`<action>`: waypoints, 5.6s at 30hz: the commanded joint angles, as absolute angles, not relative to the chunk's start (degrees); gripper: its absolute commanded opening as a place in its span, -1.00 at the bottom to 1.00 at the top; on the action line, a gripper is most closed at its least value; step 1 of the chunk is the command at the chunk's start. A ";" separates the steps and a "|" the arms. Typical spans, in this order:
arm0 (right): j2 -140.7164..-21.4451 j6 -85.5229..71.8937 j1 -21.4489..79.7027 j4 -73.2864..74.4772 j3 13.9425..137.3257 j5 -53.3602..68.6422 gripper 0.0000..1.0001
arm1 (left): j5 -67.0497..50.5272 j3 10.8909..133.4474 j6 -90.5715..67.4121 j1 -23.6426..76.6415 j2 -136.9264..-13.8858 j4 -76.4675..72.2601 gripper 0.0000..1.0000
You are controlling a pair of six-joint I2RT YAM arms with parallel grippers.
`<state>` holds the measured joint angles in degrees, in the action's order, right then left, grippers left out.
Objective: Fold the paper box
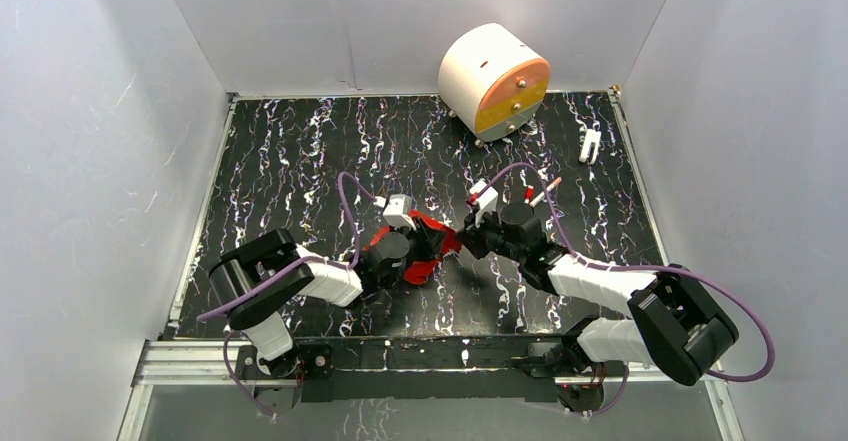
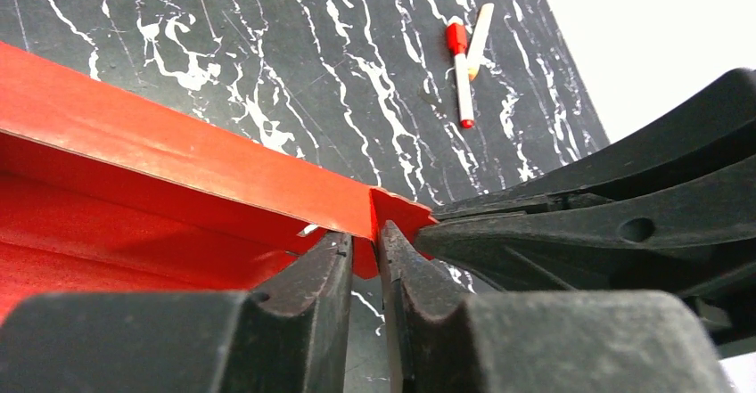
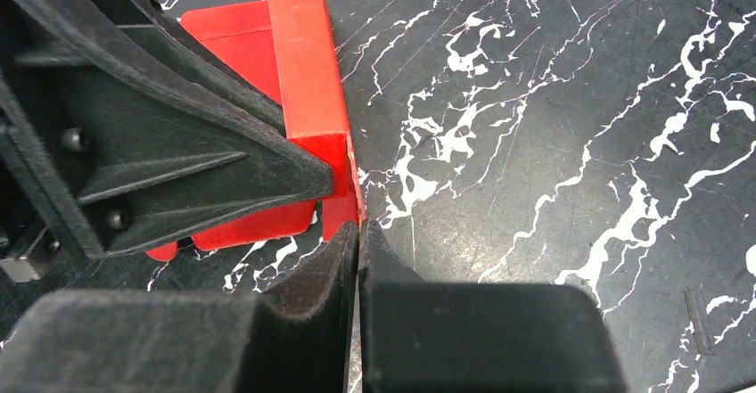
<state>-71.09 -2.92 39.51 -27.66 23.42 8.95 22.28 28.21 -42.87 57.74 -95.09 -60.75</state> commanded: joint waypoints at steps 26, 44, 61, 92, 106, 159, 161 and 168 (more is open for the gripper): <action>-75.74 -4.93 45.46 -45.56 21.71 -1.31 -0.35 | 26.43 22.56 -11.84 58.97 -99.66 -78.13 -1.00; -71.87 -9.76 47.18 -45.73 19.51 -2.34 -0.04 | 30.24 22.54 -13.68 58.98 -100.40 -78.90 -1.00; -89.04 -9.67 47.42 -64.55 18.72 -3.82 -0.52 | 29.33 22.75 -14.14 58.97 -100.76 -78.95 -1.00; -87.80 -6.24 48.20 -60.82 19.82 -1.58 -1.00 | 33.67 23.89 -3.67 65.25 -90.83 -56.36 0.25; -87.80 -5.98 48.72 -60.64 19.69 -1.34 -1.00 | 39.97 28.36 -1.59 65.30 -102.26 -60.64 0.27; -79.90 -0.90 42.98 -57.60 18.73 14.64 -0.16 | 19.64 19.82 -20.35 51.64 -93.57 -62.07 -1.00; -78.50 -0.31 40.58 -55.43 19.50 17.77 -0.15 | 19.03 19.69 -20.62 51.33 -93.26 -62.24 -1.00; -82.87 4.15 36.74 -49.14 24.78 23.34 -0.14 | 17.18 19.69 -21.04 50.40 -93.27 -62.86 -1.00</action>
